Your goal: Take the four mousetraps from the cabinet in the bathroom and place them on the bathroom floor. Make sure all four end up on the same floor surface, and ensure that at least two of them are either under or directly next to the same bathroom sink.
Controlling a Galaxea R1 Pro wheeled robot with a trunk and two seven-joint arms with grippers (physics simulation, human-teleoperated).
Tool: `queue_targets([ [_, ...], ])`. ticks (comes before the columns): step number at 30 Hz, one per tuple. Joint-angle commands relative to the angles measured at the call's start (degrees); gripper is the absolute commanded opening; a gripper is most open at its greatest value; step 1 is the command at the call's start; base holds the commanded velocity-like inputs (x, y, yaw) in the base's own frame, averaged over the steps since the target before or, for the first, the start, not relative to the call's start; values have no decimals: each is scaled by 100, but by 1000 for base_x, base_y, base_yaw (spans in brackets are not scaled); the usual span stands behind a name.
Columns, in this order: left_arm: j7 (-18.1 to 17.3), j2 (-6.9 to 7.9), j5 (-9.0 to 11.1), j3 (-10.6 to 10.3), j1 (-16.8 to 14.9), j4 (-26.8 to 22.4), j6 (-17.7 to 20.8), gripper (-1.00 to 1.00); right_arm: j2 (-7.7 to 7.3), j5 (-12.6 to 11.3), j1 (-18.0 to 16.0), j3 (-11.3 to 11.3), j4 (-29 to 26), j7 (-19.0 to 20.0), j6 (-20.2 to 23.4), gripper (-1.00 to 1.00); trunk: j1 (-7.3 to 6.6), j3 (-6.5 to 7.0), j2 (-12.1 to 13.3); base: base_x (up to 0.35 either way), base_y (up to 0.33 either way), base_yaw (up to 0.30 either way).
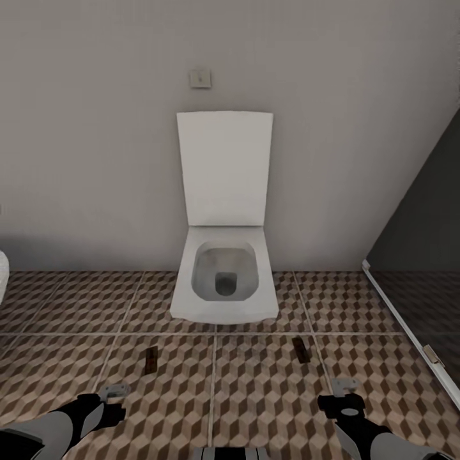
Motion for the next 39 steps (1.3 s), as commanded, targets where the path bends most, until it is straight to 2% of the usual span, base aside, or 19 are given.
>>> queue_targets([
  [1,1,-1,60,-48,2,7,14,100,-1,-60,4,48,-3,-14,-25,100,-3,19,0,0,0,0],
  [11,0,-7,61,-48,165,54,-64,100,4,-51,188,54,-3,-14,-104,100,-29,240,13,0,0,0],
  [18,-1,-9,64,-48,500,63,-561,100,6,-34,307,57,-3,-14,-109,100,-47,395,23,0,0,0],
  [24,-1,-10,69,-48,706,64,-746,100,6,-7,389,57,-3,-14,-109,100,-63,528,31,0,0,0],
  [35,-1,-14,72,-32,837,64,-802,100,0,12,632,57,3,-14,-110,100,-303,726,469,0,0,0],
  [39,-1,-63,71,-31,873,64,-804,100,-2,62,788,57,5,-14,-116,100,-391,798,630,0,0,0],
])
